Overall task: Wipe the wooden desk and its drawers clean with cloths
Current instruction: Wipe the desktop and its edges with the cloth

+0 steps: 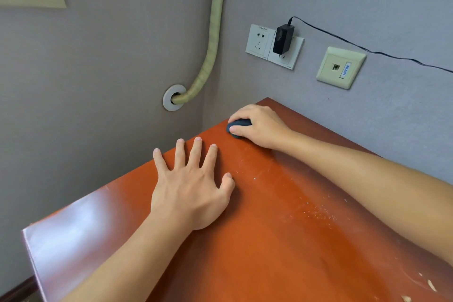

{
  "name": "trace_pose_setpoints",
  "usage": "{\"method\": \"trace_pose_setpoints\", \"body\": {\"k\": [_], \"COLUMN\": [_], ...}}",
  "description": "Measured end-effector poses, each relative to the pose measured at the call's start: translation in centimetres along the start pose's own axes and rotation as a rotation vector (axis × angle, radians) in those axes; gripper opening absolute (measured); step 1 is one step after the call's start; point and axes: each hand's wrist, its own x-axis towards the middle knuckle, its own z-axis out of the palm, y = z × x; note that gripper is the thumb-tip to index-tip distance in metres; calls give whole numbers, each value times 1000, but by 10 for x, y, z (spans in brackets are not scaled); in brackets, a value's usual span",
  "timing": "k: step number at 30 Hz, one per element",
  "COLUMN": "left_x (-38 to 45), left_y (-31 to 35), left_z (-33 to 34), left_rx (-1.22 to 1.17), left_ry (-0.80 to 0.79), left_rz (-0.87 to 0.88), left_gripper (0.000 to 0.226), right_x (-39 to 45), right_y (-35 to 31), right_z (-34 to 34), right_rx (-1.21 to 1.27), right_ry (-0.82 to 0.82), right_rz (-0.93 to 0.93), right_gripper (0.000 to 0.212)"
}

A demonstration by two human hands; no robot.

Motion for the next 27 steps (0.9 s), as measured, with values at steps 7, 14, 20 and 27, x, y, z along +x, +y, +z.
{"method": "trace_pose_setpoints", "body": {"k": [7, 14, 20, 27], "left_x": [1, 2, 2, 4], "left_y": [-1, -1, 0, -1], "left_z": [0, 0, 1, 2], "left_rx": [-6, -4, -2, 3], "left_ry": [0, -1, -7, -4], "left_rz": [-3, -9, -12, -18], "left_gripper": [81, 83, 85, 84], "right_x": [45, 46, 43, 29], "right_y": [82, 61, 98, 52], "right_z": [-15, -10, -23, -8], "right_rx": [-76, 72, 53, 20], "right_ry": [199, 125, 158, 108], "right_rz": [404, 236, 383, 175], "right_gripper": [25, 25, 26, 24]}}
